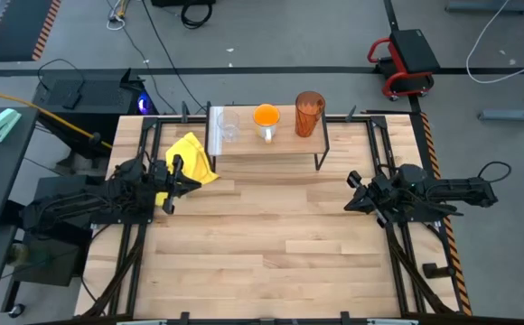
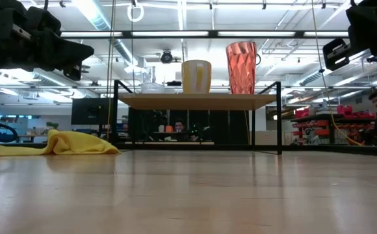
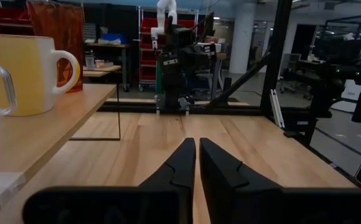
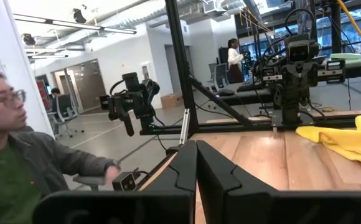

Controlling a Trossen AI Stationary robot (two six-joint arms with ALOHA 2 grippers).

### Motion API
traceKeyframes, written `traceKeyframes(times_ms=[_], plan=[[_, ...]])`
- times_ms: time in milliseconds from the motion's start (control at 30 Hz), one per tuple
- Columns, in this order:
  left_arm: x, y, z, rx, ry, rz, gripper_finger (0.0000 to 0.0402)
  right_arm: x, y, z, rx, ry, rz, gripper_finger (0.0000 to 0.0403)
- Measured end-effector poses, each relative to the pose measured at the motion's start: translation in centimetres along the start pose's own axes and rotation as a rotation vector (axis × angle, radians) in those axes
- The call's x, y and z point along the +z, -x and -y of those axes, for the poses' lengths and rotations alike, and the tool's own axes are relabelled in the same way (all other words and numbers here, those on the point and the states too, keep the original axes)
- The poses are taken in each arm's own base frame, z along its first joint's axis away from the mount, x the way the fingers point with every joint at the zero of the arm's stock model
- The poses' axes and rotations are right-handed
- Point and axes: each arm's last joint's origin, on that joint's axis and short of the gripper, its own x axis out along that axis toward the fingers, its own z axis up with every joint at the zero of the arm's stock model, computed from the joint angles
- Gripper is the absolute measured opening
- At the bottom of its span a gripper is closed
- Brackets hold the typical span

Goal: Stack small to large cups/mugs on shelf
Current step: Return to Home Position

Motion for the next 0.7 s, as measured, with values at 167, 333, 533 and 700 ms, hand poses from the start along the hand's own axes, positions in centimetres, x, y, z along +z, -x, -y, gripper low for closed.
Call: traceKeyframes(times_ms=[167, 333, 533, 700], plan=[[0.00, 0.00, 0.00, 0.000, 0.001, 0.000, 0.0031, 0.01, 0.00, -0.01, 0.000, 0.000, 0.000, 0.0015], [-0.02, 0.00, 0.00, 0.000, 0.003, -0.001, 0.0039, 0.02, 0.00, -0.01, 0.000, 0.000, 0.001, 0.0015], [-0.02, 0.00, 0.00, 0.000, 0.003, -0.001, 0.0037, 0.02, 0.00, 0.00, 0.000, 0.000, 0.001, 0.0015], [-0.02, 0.00, 0.00, 0.000, 0.003, -0.001, 0.0029, 0.02, 0.00, -0.01, 0.000, 0.000, 0.001, 0.0015]])
